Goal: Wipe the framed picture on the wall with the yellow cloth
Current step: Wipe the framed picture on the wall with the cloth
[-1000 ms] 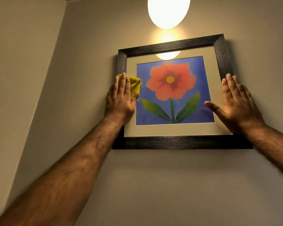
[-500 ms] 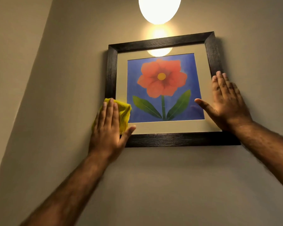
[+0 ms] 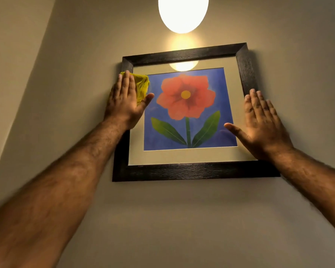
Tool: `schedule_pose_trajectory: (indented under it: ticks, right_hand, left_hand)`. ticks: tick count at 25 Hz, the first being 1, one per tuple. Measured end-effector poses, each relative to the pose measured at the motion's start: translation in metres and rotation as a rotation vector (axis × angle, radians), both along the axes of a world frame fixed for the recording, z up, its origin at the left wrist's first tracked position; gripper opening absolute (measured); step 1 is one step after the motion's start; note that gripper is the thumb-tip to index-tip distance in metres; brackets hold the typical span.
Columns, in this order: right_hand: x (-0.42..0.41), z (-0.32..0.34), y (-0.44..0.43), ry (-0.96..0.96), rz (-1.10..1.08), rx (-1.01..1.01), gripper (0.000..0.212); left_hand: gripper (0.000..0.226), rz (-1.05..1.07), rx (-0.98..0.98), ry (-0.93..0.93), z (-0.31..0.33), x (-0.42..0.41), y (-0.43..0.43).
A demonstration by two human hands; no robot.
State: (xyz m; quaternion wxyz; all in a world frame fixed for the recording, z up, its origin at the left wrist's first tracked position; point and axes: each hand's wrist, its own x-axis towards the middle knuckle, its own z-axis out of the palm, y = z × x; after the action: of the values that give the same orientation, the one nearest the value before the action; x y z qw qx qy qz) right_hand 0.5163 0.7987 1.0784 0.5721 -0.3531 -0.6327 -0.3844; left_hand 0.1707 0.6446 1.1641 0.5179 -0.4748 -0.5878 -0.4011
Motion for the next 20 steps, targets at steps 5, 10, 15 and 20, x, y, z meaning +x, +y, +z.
schedule_pose_trajectory:
  ticks: [5, 10, 15, 20]
  right_hand:
    - [0.000, 0.001, 0.001, -0.018, 0.011, -0.005, 0.112]
    - [0.000, 0.000, 0.000, -0.019, 0.019, -0.017, 0.114]
    - [-0.001, 0.000, -0.001, -0.008, 0.027, -0.012, 0.115]
    - [0.000, 0.000, 0.000, 0.002, 0.038, 0.000, 0.116]
  left_hand:
    - [0.105, -0.053, 0.001, 0.021, -0.072, -0.001, -0.001]
    - [0.098, -0.086, -0.043, 0.014, -0.198, -0.001, -0.007]
    - [0.103, -0.079, -0.068, 0.044, -0.174, -0.008, -0.010]
    - [0.112, -0.094, -0.044, -0.003, -0.049, -0.008, -0.005]
